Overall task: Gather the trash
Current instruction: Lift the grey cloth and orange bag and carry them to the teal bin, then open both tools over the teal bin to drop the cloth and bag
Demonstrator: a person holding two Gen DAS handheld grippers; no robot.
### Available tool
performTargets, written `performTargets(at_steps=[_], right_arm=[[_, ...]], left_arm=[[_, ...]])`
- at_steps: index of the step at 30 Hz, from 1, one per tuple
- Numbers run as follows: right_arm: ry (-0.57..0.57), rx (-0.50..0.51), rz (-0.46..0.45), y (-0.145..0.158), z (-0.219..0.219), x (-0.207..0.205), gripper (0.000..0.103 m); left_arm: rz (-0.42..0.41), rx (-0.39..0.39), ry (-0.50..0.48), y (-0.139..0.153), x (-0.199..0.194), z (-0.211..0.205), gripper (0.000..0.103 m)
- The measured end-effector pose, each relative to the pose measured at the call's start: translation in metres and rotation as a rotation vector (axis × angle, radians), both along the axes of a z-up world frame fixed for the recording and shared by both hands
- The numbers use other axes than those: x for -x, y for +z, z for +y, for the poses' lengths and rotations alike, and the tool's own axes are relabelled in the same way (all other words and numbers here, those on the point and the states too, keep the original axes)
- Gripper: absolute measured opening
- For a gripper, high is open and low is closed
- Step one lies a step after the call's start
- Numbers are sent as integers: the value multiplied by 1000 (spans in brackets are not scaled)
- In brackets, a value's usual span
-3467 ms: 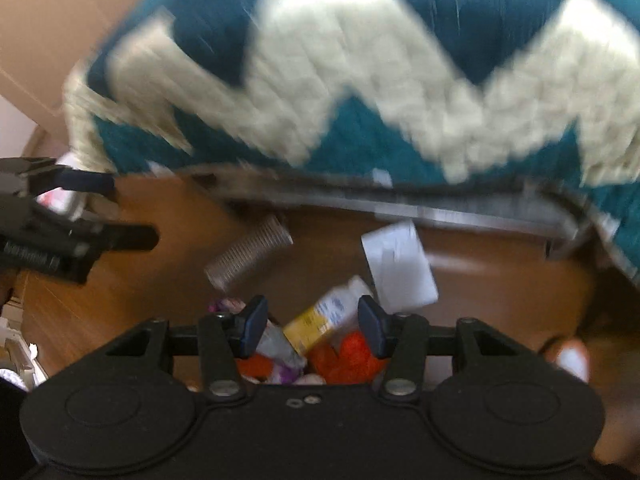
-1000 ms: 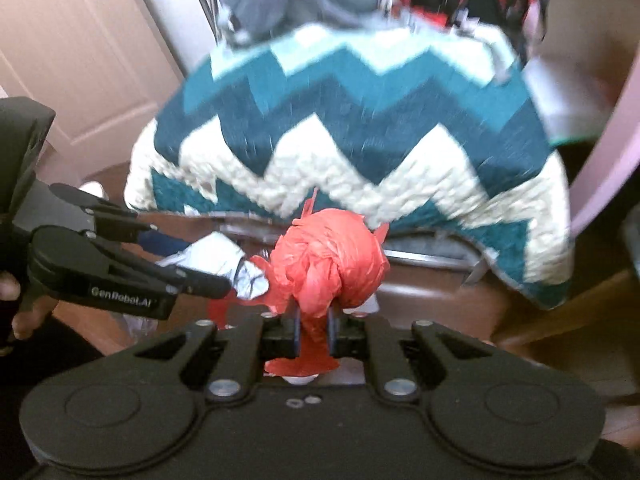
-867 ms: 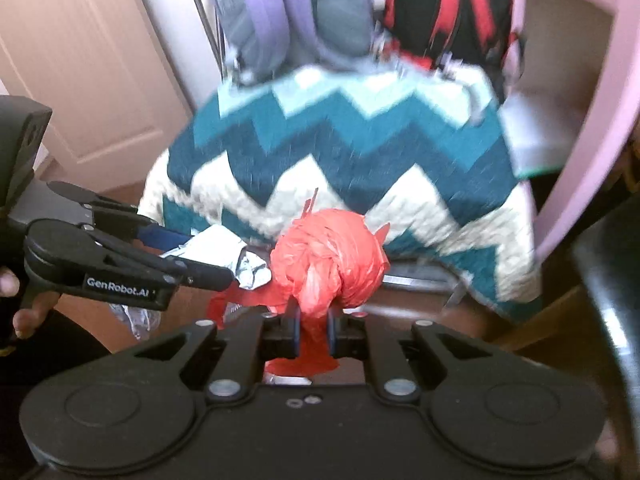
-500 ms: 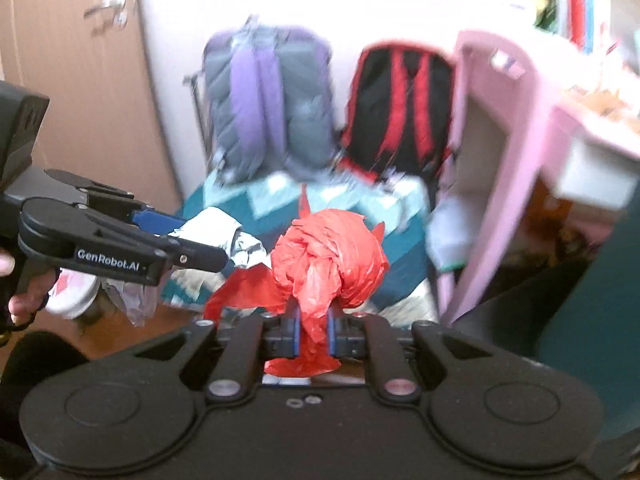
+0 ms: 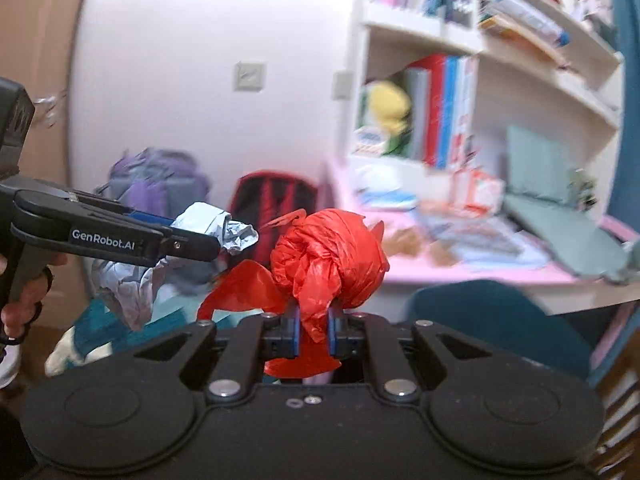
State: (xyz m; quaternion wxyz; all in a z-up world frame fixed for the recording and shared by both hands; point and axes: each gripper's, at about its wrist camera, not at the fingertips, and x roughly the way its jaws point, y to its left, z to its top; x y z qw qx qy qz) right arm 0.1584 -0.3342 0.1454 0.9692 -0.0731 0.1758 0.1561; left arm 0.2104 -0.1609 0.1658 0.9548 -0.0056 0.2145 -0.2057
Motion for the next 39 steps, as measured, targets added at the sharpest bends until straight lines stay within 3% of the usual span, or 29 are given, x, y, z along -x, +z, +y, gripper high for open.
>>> performTargets(at_steps=[6,13,22,31,39], right_arm=[[-110,2,-47,26,-54,-3,12],[-221,8,-4,27,-111,-21,12],[-289,45,161,-10,-151,-69,12],[-285,53,326,-50,-165,-110,13],[-234,31,415,-58,-163,-121,21]], left_arm=[[-42,-13,-77,26,-25,-69,47],[-43,-57,-173,29,-54,-152,47],[66,-166,-222,-15,-106,-236,47],[203,-279,-238,-67,-140,-264,48],[305,-347,-255,-90,-158,-272,49]])
